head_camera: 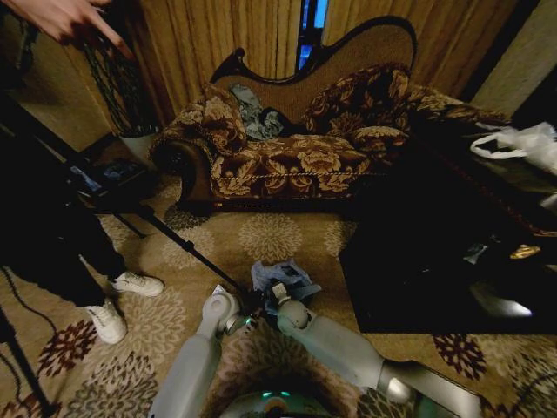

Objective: Place a garbage bag over the trash bin.

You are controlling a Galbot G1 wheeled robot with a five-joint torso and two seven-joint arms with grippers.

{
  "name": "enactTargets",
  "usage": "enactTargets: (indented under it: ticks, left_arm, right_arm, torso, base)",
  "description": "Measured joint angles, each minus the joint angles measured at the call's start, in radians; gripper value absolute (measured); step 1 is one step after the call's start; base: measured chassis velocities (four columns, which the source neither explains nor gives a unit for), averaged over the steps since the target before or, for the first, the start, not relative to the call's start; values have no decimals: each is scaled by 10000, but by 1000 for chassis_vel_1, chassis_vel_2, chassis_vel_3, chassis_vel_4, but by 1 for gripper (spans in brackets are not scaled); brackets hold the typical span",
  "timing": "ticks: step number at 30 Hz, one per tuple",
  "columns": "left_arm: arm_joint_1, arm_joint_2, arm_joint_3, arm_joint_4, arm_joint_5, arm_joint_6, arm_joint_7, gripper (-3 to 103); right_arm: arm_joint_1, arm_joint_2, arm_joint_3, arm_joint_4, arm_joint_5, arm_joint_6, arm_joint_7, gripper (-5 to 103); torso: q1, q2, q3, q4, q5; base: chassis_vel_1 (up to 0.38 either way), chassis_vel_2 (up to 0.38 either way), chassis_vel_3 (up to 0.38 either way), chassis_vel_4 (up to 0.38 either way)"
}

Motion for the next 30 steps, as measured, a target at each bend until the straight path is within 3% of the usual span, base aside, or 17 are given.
enactTargets:
  ticks: [14, 30]
  left_arm:
    - [61, 13, -26, 660, 262, -32, 644, 0]
    - [259, -8, -147, -538, 903, -506, 1594, 0]
  right_arm:
    - [171, 30, 26, -192, -9, -8, -69, 100]
    - [515, 234, 143, -266, -2, 28, -128, 100]
  torso:
    - [1, 1, 2, -1, -1]
    - [1, 0, 1, -2, -2]
  base:
    - [0, 0, 0, 0]
    - [0, 0, 0, 0]
